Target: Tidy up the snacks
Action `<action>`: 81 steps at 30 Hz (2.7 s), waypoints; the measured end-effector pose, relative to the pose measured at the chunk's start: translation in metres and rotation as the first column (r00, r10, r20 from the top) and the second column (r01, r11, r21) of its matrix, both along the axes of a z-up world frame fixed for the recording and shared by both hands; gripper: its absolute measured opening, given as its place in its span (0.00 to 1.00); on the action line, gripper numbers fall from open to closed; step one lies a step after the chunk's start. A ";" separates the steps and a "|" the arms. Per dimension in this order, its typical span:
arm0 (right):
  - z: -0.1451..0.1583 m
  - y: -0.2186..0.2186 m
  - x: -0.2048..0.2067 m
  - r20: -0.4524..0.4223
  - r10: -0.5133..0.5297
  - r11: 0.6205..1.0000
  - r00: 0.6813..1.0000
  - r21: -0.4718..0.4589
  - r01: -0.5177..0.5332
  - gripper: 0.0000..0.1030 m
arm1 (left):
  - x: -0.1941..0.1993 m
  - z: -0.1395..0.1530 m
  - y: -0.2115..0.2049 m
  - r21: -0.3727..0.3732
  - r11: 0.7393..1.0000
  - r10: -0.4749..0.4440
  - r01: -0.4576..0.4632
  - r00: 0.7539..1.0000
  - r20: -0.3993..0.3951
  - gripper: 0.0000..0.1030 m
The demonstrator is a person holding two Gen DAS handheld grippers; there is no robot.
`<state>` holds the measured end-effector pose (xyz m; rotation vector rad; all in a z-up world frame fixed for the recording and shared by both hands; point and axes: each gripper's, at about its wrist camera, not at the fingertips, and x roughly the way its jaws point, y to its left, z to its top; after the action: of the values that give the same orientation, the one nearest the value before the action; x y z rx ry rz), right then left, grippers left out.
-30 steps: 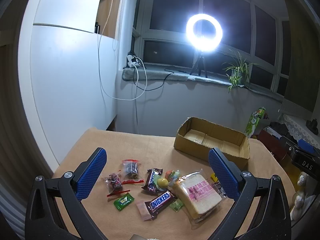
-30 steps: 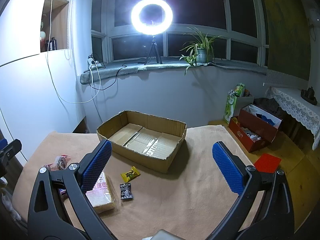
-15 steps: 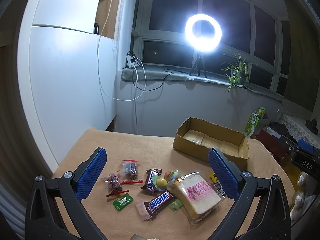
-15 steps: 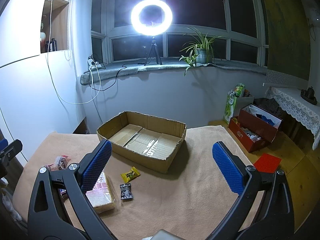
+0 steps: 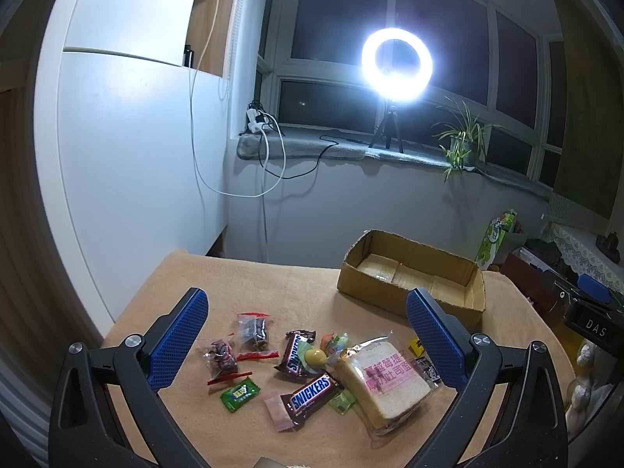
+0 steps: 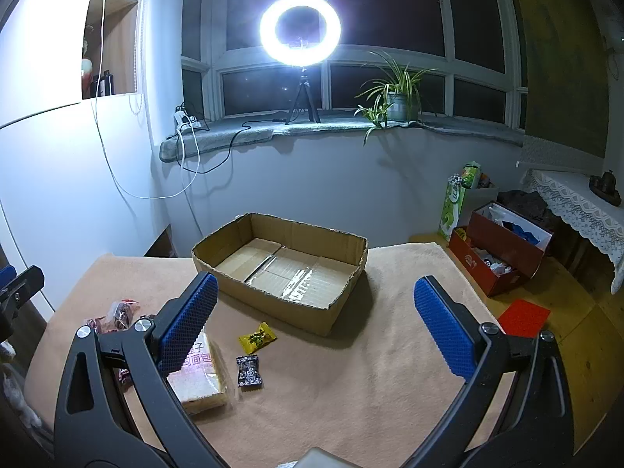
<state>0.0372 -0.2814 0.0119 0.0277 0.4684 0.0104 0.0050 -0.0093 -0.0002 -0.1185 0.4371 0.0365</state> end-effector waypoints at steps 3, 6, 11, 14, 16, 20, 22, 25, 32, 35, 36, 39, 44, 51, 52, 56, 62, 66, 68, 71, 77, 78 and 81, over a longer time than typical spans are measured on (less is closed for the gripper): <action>-0.001 0.000 0.000 -0.001 -0.001 1.000 1.000 -0.002 0.001 1.00 | 0.000 0.000 0.000 0.001 1.000 -0.001 0.001 1.000 -0.001 0.99; -0.003 0.002 0.001 -0.009 0.002 1.000 1.000 -0.003 -0.002 1.00 | 0.000 0.000 0.000 0.002 1.000 -0.001 0.001 1.000 -0.001 0.99; -0.009 0.002 0.004 -0.021 0.039 0.999 0.999 0.009 -0.039 1.00 | 0.001 -0.001 0.000 0.001 1.000 -0.002 0.002 1.000 -0.006 0.99; -0.018 0.000 0.010 -0.063 0.121 0.990 0.991 0.075 -0.116 1.00 | 0.006 -0.007 0.005 -0.025 1.000 -0.016 0.015 0.999 -0.034 0.99; -0.027 -0.001 0.016 -0.103 0.175 0.979 0.979 0.126 -0.161 1.00 | 0.008 -0.014 0.009 -0.046 0.999 -0.022 0.020 0.998 -0.059 0.99; -0.048 0.003 0.026 -0.171 0.240 0.962 0.956 0.174 -0.211 0.98 | 0.010 -0.027 0.017 -0.090 0.996 -0.038 0.029 0.994 -0.103 0.98; -0.056 0.006 0.031 -0.201 0.273 0.953 0.941 0.191 -0.236 0.93 | 0.011 -0.034 0.021 -0.114 0.993 -0.047 0.033 0.991 -0.123 0.98; -0.069 0.013 0.038 -0.248 0.351 0.926 0.903 0.233 -0.296 0.87 | 0.012 -0.043 0.025 -0.161 0.986 -0.067 0.044 0.987 -0.143 0.98; -0.101 0.035 0.056 -0.368 0.474 0.875 0.800 0.297 -0.382 0.71 | 0.016 -0.066 0.026 -0.266 0.960 -0.145 0.087 0.968 -0.207 0.84; -0.108 0.044 0.062 -0.392 0.489 0.870 0.780 0.282 -0.404 0.71 | 0.020 -0.078 0.021 -0.341 0.933 -0.206 0.116 0.948 -0.241 0.83; -0.109 0.046 0.063 -0.396 0.499 0.865 0.770 0.285 -0.414 0.71 | 0.021 -0.082 0.020 -0.363 0.924 -0.225 0.124 0.942 -0.250 0.82; -0.116 0.054 0.070 -0.424 0.527 0.849 0.737 0.295 -0.438 0.68 | 0.024 -0.095 0.005 -0.379 0.913 -0.268 0.151 0.923 -0.277 0.80; -0.134 0.056 0.084 -0.461 0.550 0.835 0.697 0.340 -0.433 0.59 | 0.029 -0.111 -0.015 -0.383 0.905 -0.318 0.185 0.892 -0.321 0.63; -0.150 0.057 0.100 -0.468 0.616 0.782 0.633 0.461 -0.420 0.45 | 0.036 -0.119 -0.022 -0.383 0.902 -0.338 0.199 0.878 -0.340 0.48; -0.150 0.059 0.101 -0.468 0.618 0.780 0.632 0.463 -0.420 0.44 | 0.037 -0.119 -0.022 -0.380 0.903 -0.338 0.200 0.877 -0.341 0.47; -0.151 0.062 0.105 -0.469 0.631 0.770 0.618 0.475 -0.425 0.41 | 0.045 -0.125 -0.024 -0.381 0.903 -0.342 0.200 0.870 -0.355 0.45; -0.154 0.066 0.111 -0.480 0.642 0.763 0.597 0.476 -0.438 0.40 | 0.057 -0.133 -0.027 -0.399 0.893 -0.360 0.206 0.860 -0.363 0.40; -0.155 0.067 0.113 -0.478 0.662 0.746 0.578 0.500 -0.440 0.40 | 0.060 -0.135 -0.031 -0.397 0.890 -0.373 0.224 0.858 -0.353 0.40; -0.155 0.068 0.112 -0.480 0.657 0.750 0.580 0.493 -0.441 0.40 | 0.061 -0.134 -0.035 -0.377 0.896 -0.373 0.235 0.859 -0.351 0.40; -0.154 0.068 0.111 -0.480 0.654 0.753 0.585 0.488 -0.442 0.40 | 0.060 -0.131 -0.037 -0.358 0.901 -0.372 0.244 0.860 -0.350 0.40; -0.145 0.071 0.106 -0.467 0.655 0.752 0.594 0.481 -0.450 0.40 | 0.058 -0.125 -0.037 -0.339 0.908 -0.361 0.245 0.870 -0.336 0.40; -0.141 0.070 0.104 -0.461 0.655 0.752 0.599 0.477 -0.454 0.40 | 0.058 -0.124 -0.038 -0.335 0.909 -0.359 0.246 0.872 -0.333 0.40; -0.129 0.069 0.101 -0.444 0.654 0.752 0.613 0.469 -0.463 0.39 | 0.056 -0.117 -0.037 -0.331 0.909 -0.358 0.253 0.879 -0.314 0.40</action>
<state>0.1385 -0.2128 -0.1173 0.1981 1.0935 0.7408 0.0614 -0.0462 -0.1169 -0.3245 0.8351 -0.3272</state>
